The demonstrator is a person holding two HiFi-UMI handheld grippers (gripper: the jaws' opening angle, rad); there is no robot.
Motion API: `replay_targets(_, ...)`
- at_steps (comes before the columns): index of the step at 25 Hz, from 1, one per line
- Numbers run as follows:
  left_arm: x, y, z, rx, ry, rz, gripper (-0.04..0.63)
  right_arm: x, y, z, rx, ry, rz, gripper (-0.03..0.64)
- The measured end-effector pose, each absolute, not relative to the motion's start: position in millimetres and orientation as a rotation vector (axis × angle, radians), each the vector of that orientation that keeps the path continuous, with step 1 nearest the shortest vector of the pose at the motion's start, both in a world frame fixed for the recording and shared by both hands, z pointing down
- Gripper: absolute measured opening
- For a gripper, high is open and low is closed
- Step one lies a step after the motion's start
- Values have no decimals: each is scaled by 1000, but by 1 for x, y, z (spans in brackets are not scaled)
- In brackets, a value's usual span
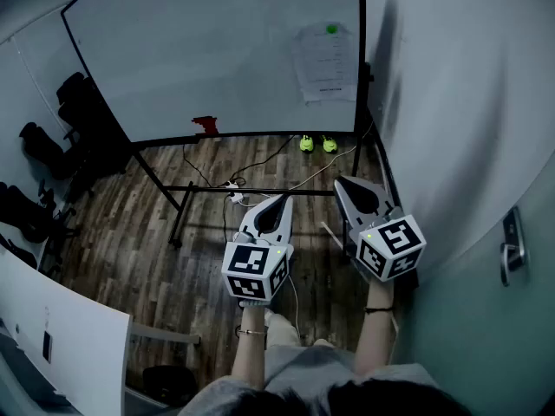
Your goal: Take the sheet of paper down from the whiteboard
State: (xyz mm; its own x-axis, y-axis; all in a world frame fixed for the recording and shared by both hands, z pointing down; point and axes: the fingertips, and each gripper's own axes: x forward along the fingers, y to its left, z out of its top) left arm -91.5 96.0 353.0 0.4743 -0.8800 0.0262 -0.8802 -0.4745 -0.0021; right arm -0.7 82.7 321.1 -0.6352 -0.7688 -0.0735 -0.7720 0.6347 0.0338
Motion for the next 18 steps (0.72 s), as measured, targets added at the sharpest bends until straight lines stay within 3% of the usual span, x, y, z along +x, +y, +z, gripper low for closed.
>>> replay_targets(18, -68, 100, 361, 2671, -1610, 49, 6, 38, 87, 333, -1346, 2754, -7, 0)
